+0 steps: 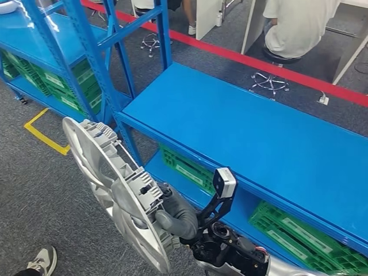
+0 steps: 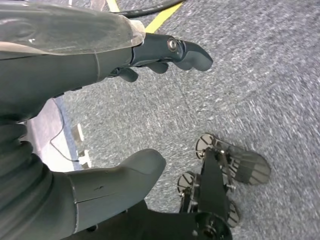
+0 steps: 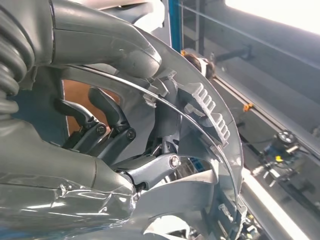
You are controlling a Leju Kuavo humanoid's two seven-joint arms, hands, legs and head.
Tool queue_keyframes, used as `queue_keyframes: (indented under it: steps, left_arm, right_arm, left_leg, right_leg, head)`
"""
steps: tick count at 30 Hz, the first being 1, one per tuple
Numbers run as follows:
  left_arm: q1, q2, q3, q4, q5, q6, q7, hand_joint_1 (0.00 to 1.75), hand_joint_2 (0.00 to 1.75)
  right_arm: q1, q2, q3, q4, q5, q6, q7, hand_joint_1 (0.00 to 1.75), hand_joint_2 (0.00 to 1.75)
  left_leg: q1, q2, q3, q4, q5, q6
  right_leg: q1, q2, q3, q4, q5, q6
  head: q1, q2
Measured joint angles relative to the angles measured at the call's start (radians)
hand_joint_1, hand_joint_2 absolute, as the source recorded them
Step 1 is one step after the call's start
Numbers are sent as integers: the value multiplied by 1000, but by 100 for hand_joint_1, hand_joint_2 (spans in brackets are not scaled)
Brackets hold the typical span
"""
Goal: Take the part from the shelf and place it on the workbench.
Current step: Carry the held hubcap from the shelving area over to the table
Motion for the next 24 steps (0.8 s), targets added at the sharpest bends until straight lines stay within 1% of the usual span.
queue_keyframes:
  steps: [1, 2, 3, 4, 5, 6, 7, 8, 9, 10, 11, 12, 13, 14, 15, 16, 17, 18, 19, 20, 21, 22, 23, 24]
  left_arm:
    - [1, 0, 0, 0, 3, 4, 2, 0, 175]
    - [2, -1, 0, 0, 6, 7, 4, 0, 175]
    - [2, -1, 0, 0, 8, 10, 7, 0, 175]
    - [2, -1, 0, 0, 10, 13, 10, 0, 175]
    - [1, -1, 0, 0, 11, 15, 13, 0, 175]
    - [0, -1, 0, 0, 12, 17, 15, 0, 175]
    - [0, -1, 0, 0, 13, 18, 17, 0, 175]
    - [0, -1, 0, 0, 15, 19, 18, 0, 175]
    - [0, -1, 0, 0, 16, 20, 19, 0, 175]
    - [0, -1, 0, 0, 17, 20, 19, 0, 175]
    - [0, -1, 0, 0, 19, 20, 18, 0, 175]
    - [-1, -1, 0, 0, 20, 20, 16, 0, 175]
    - [-1, -1, 0, 0, 20, 20, 14, 0, 175]
    - [-1, 0, 0, 0, 20, 20, 11, 0, 175]
    - [1, 0, 0, 0, 19, 20, 8, 0, 175]
    - [3, 1, 0, 0, 17, 20, 6, 0, 175]
    - [4, 0, 0, 0, 16, 20, 4, 0, 175]
    - [4, 0, 0, 0, 14, 19, 4, 0, 175]
    - [2, 0, 0, 0, 13, 19, 3, 0, 175]
    - [0, -1, 0, 0, 12, 19, 2, 0, 175]
    - [-1, -2, 0, 0, 11, 19, 2, 0, 175]
    - [-1, -3, 0, 0, 10, 19, 3, 0, 175]
    - [0, -5, 0, 0, 8, 19, 4, 0, 175]
    - [1, -6, 0, 0, 6, 19, 5, 0, 175]
  right_arm:
    - [-2, 1, 1, 2, -1, 3, -1, 175, 175]
    - [-3, 2, 3, 5, -2, 7, -3, 175, 175]
    - [-5, 3, 4, 9, -3, 10, -6, 175, 175]
    - [-6, 4, 5, 12, -3, 12, -8, 175, 175]
    - [-6, 4, 7, 16, -4, 14, -10, 175, 175]
    - [-6, 4, 9, 21, -4, 15, -12, 175, 175]
    - [-6, 4, 11, 25, -4, 15, -12, 175, 175]
    - [-6, 4, 13, 30, -4, 15, -12, 175, 175]
    - [-6, 4, 15, 34, -4, 15, -13, 175, 175]
    - [-7, 4, 16, 38, -4, 16, -14, 175, 175]
    - [-8, 4, 17, 41, -4, 19, -15, 175, 175]
    - [-10, 5, 18, 44, -4, 21, -18, 175, 175]
    - [-11, 5, 19, 47, -3, 24, -21, 175, 175]
    - [-12, 6, 19, 50, -2, 25, -24, 175, 175]
    - [-13, 6, 19, 52, -1, 25, -27, 175, 175]
    - [-14, 7, 20, 54, 1, 24, -29, 175, 175]
    - [-15, 7, 20, 55, 2, 23, -30, 175, 175]
    - [-15, 8, 19, 56, 3, 23, -31, 175, 175]
    - [-15, 8, 19, 56, 3, 22, -32, 175, 175]
    - [-15, 8, 19, 57, 3, 21, -33, 175, 175]
    - [-15, 8, 19, 58, 3, 20, -33, 175, 175]
    - [-15, 8, 19, 60, 3, 18, -33, 175, 175]
    - [-14, 8, 19, 61, 3, 16, -33, 175, 175]
    - [-14, 8, 18, 62, 4, 13, -33, 175, 175]
  left_leg:
    - [2, -7, 1, -3, 2, 5]
    - [4, -14, 3, -6, 4, 12]
    - [7, -21, 5, -9, 6, 17]
    - [6, -28, 5, -9, 7, 21]
    - [6, -37, 5, -9, 7, 24]
    - [5, -47, 5, -8, 6, 24]
    - [4, -58, 6, -8, 6, 25]
    - [4, -70, 7, -7, 6, 24]
    - [5, -82, 9, -6, 5, 23]
    - [6, -94, 9, -3, 4, 21]
    - [4, -106, 7, 2, 2, 18]
    - [4, -116, 3, 6, 1, 14]
    - [5, -124, -3, 10, 2, 9]
    - [6, -132, -10, 12, 4, 3]
    - [9, -141, -14, 11, 8, -3]
    - [10, -140, -17, 14, 7, -9]
    - [10, -127, -25, 29, -2, -14]
    - [9, -105, -43, 66, -22, -19]
    - [9, -78, -72, 123, -51, -24]
    - [10, -58, -109, 192, -82, -29]
    - [12, -47, -144, 258, -106, -33]
    - [14, -41, -166, 298, -115, -36]
    - [15, -38, -169, 301, -105, -37]
    - [16, -34, -149, 262, -80, -36]
  right_leg:
    - [-2, 7, -2, 6, -7, 5]
    - [-3, 23, -11, 30, -25, 10]
    - [-4, 43, -31, 76, -52, 14]
    - [-5, 64, -61, 143, -87, 17]
    - [-5, 76, -94, 219, -120, 18]
    - [-5, 80, -122, 279, -139, 19]
    - [-5, 82, -138, 309, -140, 20]
    - [-5, 83, -135, 298, -120, 20]
    - [-6, 86, -115, 248, -83, 19]
    - [-7, 99, -86, 176, -42, 17]
    - [-9, 119, -58, 108, -10, 14]
    - [-11, 137, -37, 56, 6, 11]
    - [-12, 151, -25, 29, 9, 9]
    - [-10, 155, -21, 22, 5, 5]
    - [-10, 148, -17, 17, 5, 0]
    - [-9, 139, -14, 14, 8, -5]
    - [-10, 129, -11, 9, 12, -11]
    - [-12, 117, -9, 4, 15, -17]
    - [-12, 105, -8, 2, 16, -20]
    - [-11, 93, -9, 2, 15, -22]
    - [-9, 80, -9, 2, 15, -23]
    - [-9, 68, -10, 2, 14, -23]
    - [-8, 57, -10, 2, 13, -24]
    - [-8, 46, -9, 2, 12, -23]
  head:
    - [1, 0]
    - [3, 0]
    - [7, 0]
    - [12, 0]
    - [17, 0]
    - [21, 0]
    - [23, 0]
    - [25, 0]
    - [28, 0]
    - [32, 0]
    - [35, 0]
    - [37, 0]
    - [37, 0]
    - [35, 0]
    - [34, 0]
    - [34, 0]
    - [30, 0]
    - [24, 0]
    - [16, 0]
    - [8, 0]
    - [4, 0]
    - [2, 0]
    - [0, 0]
    - [-2, 0]
